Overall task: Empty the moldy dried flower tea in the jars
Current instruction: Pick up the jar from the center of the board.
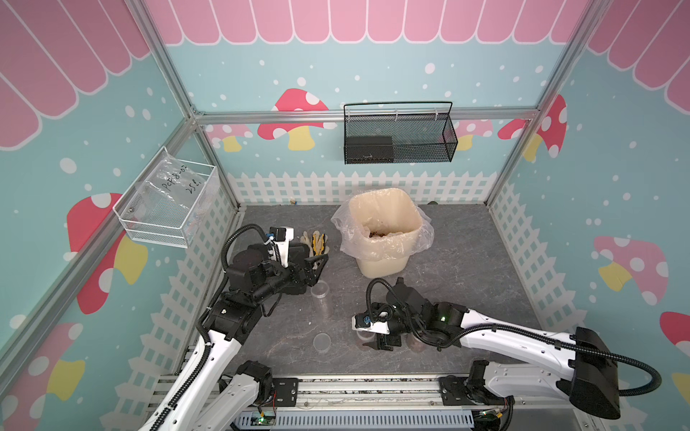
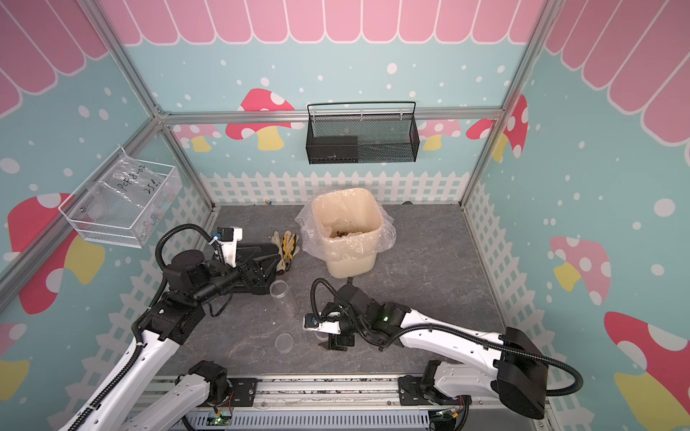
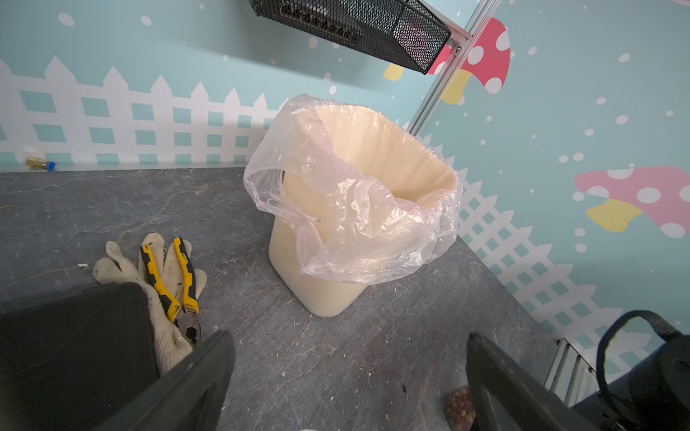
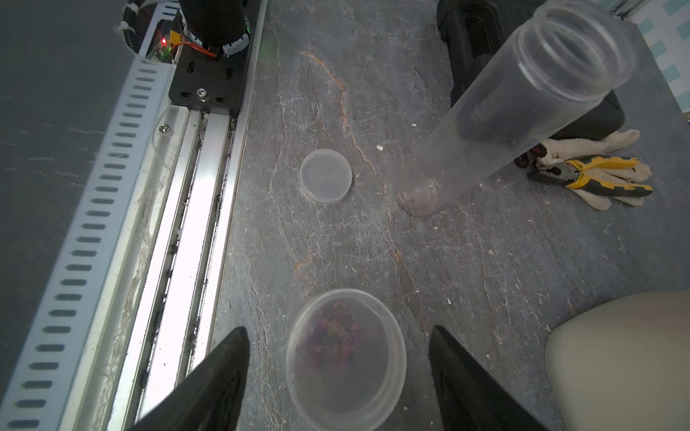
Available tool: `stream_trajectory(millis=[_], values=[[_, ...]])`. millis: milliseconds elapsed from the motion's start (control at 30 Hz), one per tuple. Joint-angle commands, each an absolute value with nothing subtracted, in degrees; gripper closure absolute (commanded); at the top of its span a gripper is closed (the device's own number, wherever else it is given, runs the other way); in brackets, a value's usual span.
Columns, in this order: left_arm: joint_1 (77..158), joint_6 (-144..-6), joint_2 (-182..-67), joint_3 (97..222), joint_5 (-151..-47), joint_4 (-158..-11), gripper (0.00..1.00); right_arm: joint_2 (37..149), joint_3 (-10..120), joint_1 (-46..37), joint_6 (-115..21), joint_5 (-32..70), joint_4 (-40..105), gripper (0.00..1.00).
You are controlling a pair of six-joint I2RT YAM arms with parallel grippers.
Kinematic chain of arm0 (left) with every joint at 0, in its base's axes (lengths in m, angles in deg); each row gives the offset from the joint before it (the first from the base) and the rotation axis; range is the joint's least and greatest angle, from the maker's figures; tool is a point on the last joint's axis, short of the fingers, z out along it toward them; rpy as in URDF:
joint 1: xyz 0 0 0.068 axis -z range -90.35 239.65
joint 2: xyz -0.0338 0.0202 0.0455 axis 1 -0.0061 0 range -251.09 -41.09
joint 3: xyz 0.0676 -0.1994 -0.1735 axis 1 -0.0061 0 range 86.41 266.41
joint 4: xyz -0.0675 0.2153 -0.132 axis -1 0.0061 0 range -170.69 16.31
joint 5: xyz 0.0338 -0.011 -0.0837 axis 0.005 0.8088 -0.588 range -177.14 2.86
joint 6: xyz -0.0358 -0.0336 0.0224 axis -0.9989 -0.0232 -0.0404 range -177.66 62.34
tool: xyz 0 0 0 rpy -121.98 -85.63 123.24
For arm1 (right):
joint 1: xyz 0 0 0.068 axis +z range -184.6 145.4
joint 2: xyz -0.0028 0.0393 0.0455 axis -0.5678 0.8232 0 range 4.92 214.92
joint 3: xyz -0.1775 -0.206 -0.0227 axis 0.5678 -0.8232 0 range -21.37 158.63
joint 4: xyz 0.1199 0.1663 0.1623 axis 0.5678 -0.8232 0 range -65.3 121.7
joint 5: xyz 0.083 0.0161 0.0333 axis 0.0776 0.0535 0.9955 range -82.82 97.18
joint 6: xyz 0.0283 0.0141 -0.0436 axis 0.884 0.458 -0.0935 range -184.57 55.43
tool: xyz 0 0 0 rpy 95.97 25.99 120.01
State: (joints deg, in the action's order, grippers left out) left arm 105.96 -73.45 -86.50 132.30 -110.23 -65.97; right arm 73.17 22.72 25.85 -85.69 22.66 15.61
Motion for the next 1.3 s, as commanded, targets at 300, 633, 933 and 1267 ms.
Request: stream_trajectory(millis=[300, 633, 933, 1267], values=[[106.2, -72.0, -86.2, 131.5, -109.7, -64.3, 0.01, 76.1, 22.3, 26.1, -90.2, 23.5, 17.4, 0.32], [106.1, -72.1, -86.5, 131.5, -109.4, -64.2, 0.01, 77.2, 22.2, 26.1, -90.5, 23.2, 17.4, 0.38], [106.1, -72.2, -86.8, 131.5, -109.4, -64.3, 0.01, 78.2, 23.0, 26.0, -89.8, 22.4, 17.5, 0.39], [106.1, -72.3, -86.8, 131.4, -109.3, -64.1, 0.01, 79.7, 23.3, 25.4, -88.7, 22.7, 17.4, 0.43]])
